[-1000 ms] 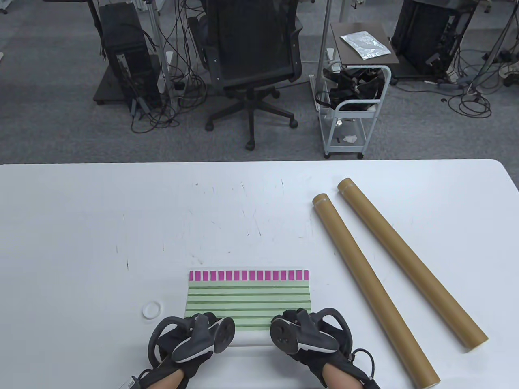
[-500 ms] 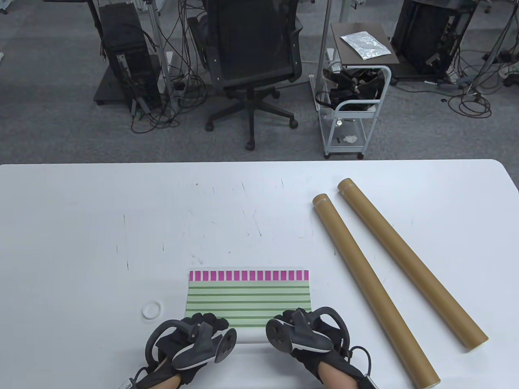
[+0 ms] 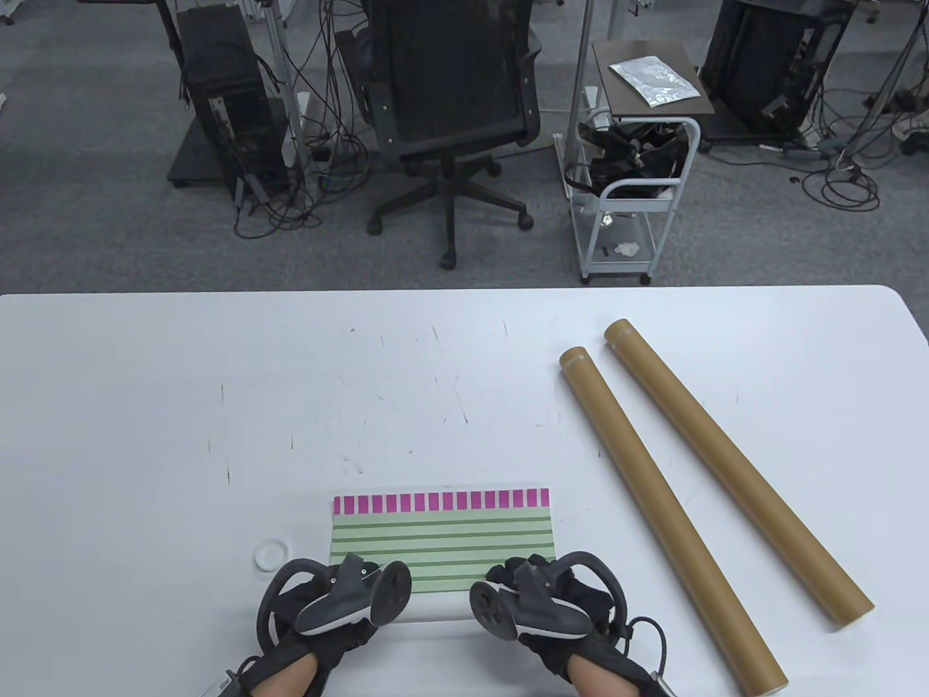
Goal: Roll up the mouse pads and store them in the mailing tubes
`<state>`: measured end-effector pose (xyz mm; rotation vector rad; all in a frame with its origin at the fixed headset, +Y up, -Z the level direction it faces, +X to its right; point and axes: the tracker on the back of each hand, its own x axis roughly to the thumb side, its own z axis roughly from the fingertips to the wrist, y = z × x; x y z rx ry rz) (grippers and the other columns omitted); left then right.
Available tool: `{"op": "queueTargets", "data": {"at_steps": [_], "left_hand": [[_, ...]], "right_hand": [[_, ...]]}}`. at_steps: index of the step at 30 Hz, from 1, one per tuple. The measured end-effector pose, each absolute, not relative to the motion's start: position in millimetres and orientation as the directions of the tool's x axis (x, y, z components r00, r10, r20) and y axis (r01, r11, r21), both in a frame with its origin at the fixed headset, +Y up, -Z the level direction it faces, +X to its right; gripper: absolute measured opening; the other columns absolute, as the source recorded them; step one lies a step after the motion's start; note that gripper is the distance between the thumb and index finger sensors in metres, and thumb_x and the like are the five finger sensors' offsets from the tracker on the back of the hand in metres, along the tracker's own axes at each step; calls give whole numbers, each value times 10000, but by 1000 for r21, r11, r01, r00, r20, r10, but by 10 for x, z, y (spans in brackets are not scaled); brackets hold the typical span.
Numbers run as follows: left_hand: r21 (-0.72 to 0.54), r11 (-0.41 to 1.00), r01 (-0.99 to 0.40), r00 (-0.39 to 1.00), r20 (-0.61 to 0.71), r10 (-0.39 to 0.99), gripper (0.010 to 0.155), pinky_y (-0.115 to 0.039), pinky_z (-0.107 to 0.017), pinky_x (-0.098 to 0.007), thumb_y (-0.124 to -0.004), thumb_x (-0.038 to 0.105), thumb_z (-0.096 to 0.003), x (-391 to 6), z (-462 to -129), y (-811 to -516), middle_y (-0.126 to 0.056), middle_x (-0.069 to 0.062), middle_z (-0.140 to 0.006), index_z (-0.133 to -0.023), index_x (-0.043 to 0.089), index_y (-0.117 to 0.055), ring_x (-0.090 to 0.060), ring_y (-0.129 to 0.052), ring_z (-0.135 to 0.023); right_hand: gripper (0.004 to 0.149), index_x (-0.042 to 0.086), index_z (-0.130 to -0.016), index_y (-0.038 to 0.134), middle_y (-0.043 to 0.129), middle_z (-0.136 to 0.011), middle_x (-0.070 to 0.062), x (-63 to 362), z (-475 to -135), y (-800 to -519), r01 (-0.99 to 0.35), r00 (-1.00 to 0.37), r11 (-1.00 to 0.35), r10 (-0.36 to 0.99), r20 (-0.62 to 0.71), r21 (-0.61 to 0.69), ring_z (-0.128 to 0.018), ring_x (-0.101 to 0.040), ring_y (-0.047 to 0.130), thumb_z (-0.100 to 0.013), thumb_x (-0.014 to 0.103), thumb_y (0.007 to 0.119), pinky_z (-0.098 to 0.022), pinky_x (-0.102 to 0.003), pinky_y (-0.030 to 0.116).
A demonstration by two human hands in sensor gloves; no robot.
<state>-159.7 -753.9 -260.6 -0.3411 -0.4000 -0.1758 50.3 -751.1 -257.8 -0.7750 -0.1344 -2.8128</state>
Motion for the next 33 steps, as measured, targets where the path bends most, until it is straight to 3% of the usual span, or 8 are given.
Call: {"op": "queueTargets", "data": {"at_steps": [7, 10, 12, 15, 19, 23, 27, 33], "left_hand": [[-265, 946, 185, 928, 365, -79, 504, -852, -575, -270, -634, 500, -390, -1655, -2605, -7542, -834, 129, -872, -891, 456, -643, -133, -941, -717], [-66, 987, 147, 900, 423, -105, 546, -833, -619, -280, -781, 549, -332, -1662, -2483, -7443, -817, 169, -880, -859, 474, -658, -84, -928, -751], [-15, 974, 228, 878, 435, -199, 624, -832, -634, -300, -822, 585, -275, -1638, -2446, -7399, -828, 179, -892, -871, 480, -666, -77, -931, -771], [-59, 957, 283, 870, 436, -230, 600, -839, -634, -302, -828, 561, -279, -1644, -2481, -7501, -860, 193, -875, -858, 490, -687, -66, -945, -769], [-157, 968, 197, 905, 408, -118, 553, -852, -609, -296, -801, 522, -319, -1698, -2549, -7537, -900, 167, -852, -862, 469, -713, -80, -970, -743], [-176, 961, 211, 910, 395, -128, 519, -844, -620, -296, -733, 486, -354, -1692, -2596, -7543, -900, 159, -863, -872, 458, -726, -94, -960, -756], [-174, 961, 215, 910, 393, -132, 509, -853, -595, -273, -710, 480, -360, -1697, -2625, -7541, -911, 164, -848, -868, 458, -738, -87, -969, -737], [-111, 989, 94, 929, 368, -47, 477, -897, -534, -252, -760, 501, -361, -1827, -2638, -7473, -942, 168, -823, -836, 467, -771, -89, -1005, -718]], "right_hand": [[511, 221, -942, 723, 822, -903, -49, 477, -2564, -7580, 248, -839, -969, -215, 500, -1, -755, -285, 875, -447, 286, 612, -573, -451, 766], [514, 216, -949, 718, 809, -914, -58, 481, -2568, -7594, 233, -847, -972, -198, 494, 11, -766, -294, 867, -453, 271, 594, -578, -461, 761], [516, 208, -954, 712, 804, -918, -62, 481, -2566, -7591, 230, -847, -973, -193, 496, 13, -772, -302, 862, -456, 265, 589, -584, -467, 760], [517, 197, -959, 706, 797, -923, -74, 480, -2570, -7599, 228, -847, -973, -186, 499, 25, -778, -314, 856, -459, 261, 591, -588, -479, 757], [521, 190, -986, 677, 772, -955, -82, 516, -2589, -7582, 208, -847, -977, -157, 508, 45, -813, -321, 830, -480, 285, 599, -611, -488, 739], [521, 233, -978, 679, 772, -956, -36, 625, -2618, -7515, 111, -865, -993, -77, 495, 41, -817, -289, 824, -474, 356, 640, -633, -499, 704], [537, 256, -969, 665, 770, -947, -8, 600, -2646, -7561, 162, -866, -986, -128, 484, 28, -802, -261, 838, -448, 381, 707, -611, -473, 735], [518, 222, -982, 658, 762, -960, -47, 530, -2655, -7626, 202, -860, -979, -169, 482, 18, -823, -295, 828, -471, 293, 607, -615, -500, 727]]}}
